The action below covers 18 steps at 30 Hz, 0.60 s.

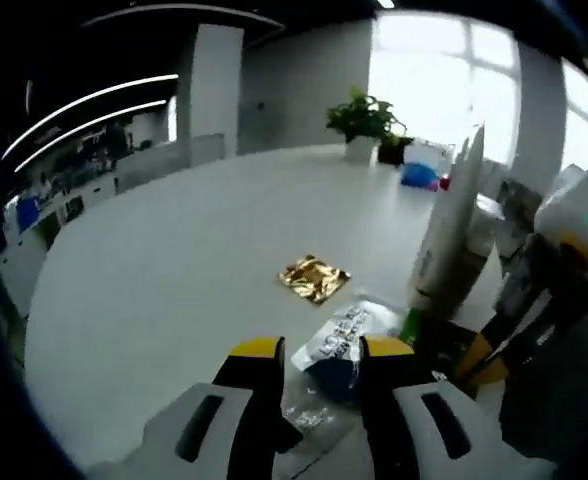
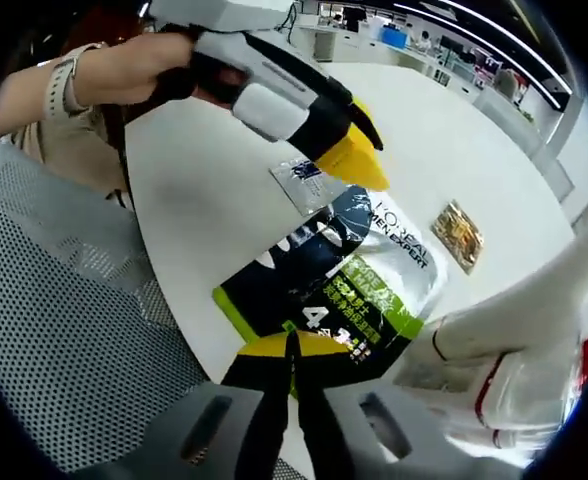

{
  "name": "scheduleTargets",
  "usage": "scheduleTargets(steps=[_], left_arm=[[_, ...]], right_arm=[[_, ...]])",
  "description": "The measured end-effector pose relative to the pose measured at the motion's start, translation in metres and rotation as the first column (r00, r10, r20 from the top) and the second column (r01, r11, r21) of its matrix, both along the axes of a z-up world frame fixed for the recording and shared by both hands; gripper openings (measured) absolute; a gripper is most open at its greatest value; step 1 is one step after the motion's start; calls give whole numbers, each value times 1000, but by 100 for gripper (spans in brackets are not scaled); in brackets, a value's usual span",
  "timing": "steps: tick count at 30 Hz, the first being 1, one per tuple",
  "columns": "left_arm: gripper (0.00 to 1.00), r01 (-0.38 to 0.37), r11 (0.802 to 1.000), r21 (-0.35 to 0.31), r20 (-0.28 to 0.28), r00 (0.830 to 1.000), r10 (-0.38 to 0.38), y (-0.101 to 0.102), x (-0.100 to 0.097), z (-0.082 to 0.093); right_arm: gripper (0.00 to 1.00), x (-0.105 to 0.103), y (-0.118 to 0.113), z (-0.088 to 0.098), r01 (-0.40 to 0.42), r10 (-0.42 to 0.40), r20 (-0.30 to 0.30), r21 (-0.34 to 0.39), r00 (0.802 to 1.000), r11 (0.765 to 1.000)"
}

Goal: Arrange the skincare products in the storage area until every visible bottle or jar stands upright without overlapping.

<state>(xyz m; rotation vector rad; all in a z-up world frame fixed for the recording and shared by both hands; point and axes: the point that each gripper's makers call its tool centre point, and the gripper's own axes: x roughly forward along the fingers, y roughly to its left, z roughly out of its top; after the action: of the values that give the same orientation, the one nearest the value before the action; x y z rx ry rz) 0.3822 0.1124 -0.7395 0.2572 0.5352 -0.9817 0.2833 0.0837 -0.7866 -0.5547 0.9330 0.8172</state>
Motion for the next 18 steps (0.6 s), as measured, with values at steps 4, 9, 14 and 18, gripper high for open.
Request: scheduleTargets(steps=[4, 9, 14, 18], left_arm=[[33, 27, 999, 34, -83, 996, -24, -4, -8, -16], [32, 31, 999, 30, -121, 992, -27, -4, -9, -24], [30, 20, 998, 52, -148, 989, -12, -1, -5, -34], [31, 70, 994, 89, -95, 994, -61, -5, -4, -36]], right_arm=[[2, 0, 0, 0, 0, 0, -2, 2, 1000, 1000], [2, 0, 0, 0, 1, -1, 3, 3, 1000, 1000], [2, 0, 0, 0, 2, -2, 3, 5, 1000, 1000], [2, 0, 0, 0, 1, -1, 1, 6, 1000, 1000]])
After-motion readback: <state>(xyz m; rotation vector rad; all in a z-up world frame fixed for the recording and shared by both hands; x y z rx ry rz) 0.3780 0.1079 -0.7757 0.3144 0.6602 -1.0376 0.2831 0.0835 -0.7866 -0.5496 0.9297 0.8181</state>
